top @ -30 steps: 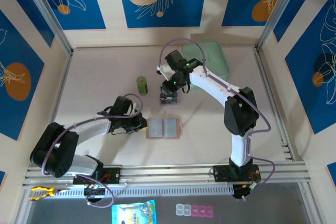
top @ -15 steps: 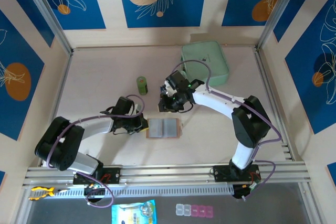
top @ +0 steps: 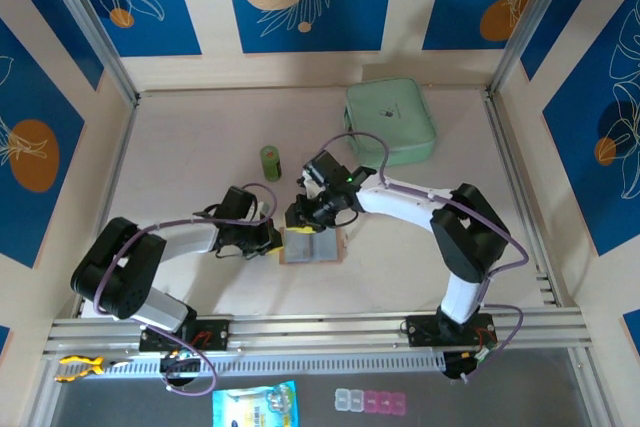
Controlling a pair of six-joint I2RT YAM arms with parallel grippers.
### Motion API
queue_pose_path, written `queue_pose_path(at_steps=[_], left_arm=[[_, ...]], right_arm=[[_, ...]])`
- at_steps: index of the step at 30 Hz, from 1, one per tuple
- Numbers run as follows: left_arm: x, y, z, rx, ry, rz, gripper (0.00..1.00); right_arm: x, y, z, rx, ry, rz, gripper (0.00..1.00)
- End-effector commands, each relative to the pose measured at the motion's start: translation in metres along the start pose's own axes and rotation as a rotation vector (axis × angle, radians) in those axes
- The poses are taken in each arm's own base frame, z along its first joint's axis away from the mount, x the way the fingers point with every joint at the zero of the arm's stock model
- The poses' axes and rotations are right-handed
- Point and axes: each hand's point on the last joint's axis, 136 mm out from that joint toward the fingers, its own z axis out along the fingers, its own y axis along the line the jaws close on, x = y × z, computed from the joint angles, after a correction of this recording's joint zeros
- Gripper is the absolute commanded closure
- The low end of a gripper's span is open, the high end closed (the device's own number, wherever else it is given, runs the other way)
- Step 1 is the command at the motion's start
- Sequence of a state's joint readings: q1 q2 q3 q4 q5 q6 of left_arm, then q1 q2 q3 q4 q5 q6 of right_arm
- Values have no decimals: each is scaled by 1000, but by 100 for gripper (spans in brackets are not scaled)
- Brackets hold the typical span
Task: Take the credit cards out of the card holder
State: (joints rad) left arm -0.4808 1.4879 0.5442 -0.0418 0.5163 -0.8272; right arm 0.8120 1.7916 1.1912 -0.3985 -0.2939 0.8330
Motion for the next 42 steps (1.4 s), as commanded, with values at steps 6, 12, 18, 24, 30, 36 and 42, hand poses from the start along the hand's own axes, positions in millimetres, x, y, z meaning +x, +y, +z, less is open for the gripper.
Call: queue_pose_path(at_steps=[6, 12, 18, 24, 30, 36, 42], left_arm=[[12, 17, 1, -68, 36, -1, 98], [13, 19, 0, -80, 43, 5, 99], [13, 20, 0, -85, 44, 3, 99], [15, 23, 0, -95, 49, -1, 98], [15, 25, -1, -109, 48, 0, 99], [15, 27, -1, -118, 49, -3, 99], [7, 15, -8, -102, 17, 21, 98]], right_arm=[[8, -2, 22, 25, 65, 24, 76], [10, -13, 32, 46, 88, 35, 78], [14, -28, 40, 89, 114, 48, 78], [16, -47, 33, 142, 98, 61, 78], [17, -61, 25, 137, 95, 85, 78], [17, -68, 22, 80, 98, 100, 78], [15, -68, 22, -39, 99, 100, 79]])
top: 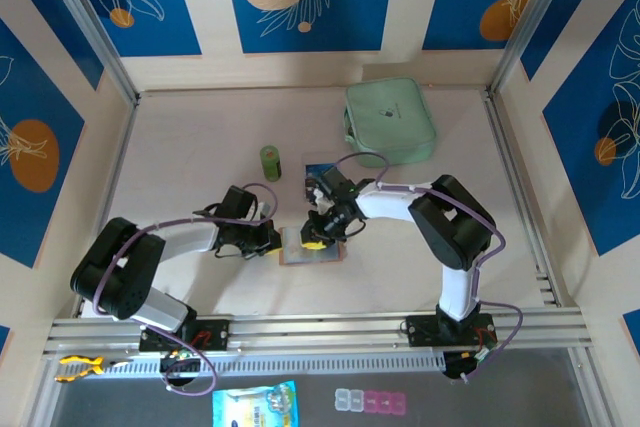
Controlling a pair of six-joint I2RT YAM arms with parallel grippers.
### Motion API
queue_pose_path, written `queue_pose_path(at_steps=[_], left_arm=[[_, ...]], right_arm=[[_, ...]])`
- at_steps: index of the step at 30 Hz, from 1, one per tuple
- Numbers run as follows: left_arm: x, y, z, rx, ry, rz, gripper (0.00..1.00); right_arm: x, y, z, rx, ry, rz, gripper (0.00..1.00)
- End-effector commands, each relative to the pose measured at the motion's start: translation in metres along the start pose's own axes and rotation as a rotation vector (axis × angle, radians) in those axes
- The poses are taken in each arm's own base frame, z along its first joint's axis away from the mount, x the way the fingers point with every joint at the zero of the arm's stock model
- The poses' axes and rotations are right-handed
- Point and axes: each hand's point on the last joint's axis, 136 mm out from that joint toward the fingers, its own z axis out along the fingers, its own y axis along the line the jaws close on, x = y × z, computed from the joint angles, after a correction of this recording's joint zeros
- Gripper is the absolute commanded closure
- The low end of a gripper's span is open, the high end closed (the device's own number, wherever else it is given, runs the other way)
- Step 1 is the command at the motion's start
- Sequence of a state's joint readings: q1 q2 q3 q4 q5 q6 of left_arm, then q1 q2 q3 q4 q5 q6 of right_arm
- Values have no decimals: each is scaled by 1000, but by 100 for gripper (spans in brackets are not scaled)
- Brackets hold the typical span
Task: Take the credit cards out of the card holder
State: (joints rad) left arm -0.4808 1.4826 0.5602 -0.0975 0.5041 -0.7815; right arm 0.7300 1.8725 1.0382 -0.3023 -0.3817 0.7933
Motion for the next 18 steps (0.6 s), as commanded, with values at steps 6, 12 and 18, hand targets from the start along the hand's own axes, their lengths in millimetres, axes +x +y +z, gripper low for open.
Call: queue_pose_path(at_steps=[6, 12, 18], left_arm=[[-6, -13, -25, -43, -39, 66, 94], [-13, -43, -30, 67, -53, 55, 88], [-12, -59, -18, 105, -30, 51, 81]], right_arm=[[3, -3, -4, -144, 18, -7, 81], [3, -11, -6, -192, 14, 4, 82], [5, -15, -5, -218, 12, 4, 85]])
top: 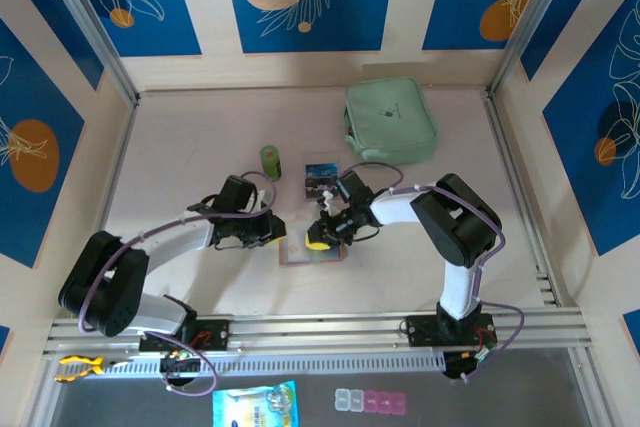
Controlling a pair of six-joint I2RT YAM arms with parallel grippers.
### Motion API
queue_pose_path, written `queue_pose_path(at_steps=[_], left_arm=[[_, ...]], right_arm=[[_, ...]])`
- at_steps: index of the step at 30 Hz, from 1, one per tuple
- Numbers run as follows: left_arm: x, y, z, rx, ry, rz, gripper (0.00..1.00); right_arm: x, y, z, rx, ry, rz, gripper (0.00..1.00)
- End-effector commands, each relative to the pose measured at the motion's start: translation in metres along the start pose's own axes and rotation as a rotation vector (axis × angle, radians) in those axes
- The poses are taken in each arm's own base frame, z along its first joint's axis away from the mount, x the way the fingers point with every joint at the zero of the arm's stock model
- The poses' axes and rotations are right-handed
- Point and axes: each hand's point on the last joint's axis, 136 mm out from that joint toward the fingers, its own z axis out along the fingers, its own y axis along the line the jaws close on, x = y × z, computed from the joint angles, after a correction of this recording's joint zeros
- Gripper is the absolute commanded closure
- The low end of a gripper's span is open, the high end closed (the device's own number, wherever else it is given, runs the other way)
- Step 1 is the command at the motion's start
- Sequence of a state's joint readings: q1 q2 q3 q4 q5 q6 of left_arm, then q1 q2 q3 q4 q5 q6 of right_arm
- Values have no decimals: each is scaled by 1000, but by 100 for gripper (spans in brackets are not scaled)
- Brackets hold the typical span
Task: Take the credit cards out of the card holder
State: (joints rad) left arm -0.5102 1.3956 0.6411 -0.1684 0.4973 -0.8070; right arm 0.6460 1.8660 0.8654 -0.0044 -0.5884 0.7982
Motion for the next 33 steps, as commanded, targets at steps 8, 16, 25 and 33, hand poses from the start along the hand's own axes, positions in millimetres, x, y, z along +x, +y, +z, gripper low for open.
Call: queue_pose_path(at_steps=[8, 16, 25, 33], left_arm=[[0, -24, 25, 54, 43, 7, 77], [3, -23, 39, 63, 74, -2, 77], [6, -28, 44, 81, 85, -10, 80], [4, -33, 38, 88, 72, 0, 87]], right_arm=[[6, -11, -3, -7, -6, 40, 87], [8, -12, -3, -5, -4, 47, 87], [7, -6, -7, -16, -14, 39, 87], [5, 2, -18, 63, -49, 12, 86]])
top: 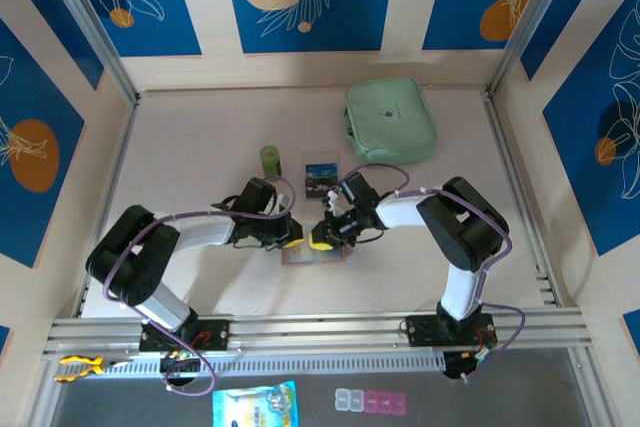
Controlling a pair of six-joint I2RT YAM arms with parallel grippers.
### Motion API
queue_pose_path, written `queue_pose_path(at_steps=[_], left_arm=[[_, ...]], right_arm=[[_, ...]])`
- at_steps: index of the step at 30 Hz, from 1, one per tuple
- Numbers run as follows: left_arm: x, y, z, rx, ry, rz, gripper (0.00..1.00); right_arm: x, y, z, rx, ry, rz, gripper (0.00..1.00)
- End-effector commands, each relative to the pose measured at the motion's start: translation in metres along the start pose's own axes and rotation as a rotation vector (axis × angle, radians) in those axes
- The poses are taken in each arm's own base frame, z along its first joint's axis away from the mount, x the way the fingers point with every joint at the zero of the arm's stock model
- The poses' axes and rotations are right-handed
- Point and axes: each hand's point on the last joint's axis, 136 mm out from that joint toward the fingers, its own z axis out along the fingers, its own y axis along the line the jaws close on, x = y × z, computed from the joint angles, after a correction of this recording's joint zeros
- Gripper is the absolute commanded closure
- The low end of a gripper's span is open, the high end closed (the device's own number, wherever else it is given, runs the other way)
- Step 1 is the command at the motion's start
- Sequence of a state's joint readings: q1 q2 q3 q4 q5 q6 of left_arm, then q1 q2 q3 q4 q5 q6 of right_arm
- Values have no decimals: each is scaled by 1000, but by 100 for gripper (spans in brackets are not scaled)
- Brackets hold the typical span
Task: Take the credit cards out of the card holder
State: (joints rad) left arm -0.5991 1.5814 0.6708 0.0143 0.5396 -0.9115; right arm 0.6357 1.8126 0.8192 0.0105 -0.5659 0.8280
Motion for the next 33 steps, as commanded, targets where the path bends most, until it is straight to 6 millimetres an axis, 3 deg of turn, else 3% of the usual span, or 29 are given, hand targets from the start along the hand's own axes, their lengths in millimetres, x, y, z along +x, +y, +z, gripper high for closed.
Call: queue_pose_path(at_steps=[1, 24, 29, 33], left_arm=[[-3, -18, -5, 38, -3, 27, 88], [-5, -35, -6, 60, 10, 46, 84], [-7, -45, -7, 68, 8, 59, 83], [-8, -55, -7, 74, 15, 72, 76]], right_arm=[[2, 2, -10, 85, -16, -10, 86], [17, -6, -34, 276, -52, -38, 83], [15, -1, -47, 275, -96, -49, 82], [14, 3, -62, 273, -143, -55, 82]])
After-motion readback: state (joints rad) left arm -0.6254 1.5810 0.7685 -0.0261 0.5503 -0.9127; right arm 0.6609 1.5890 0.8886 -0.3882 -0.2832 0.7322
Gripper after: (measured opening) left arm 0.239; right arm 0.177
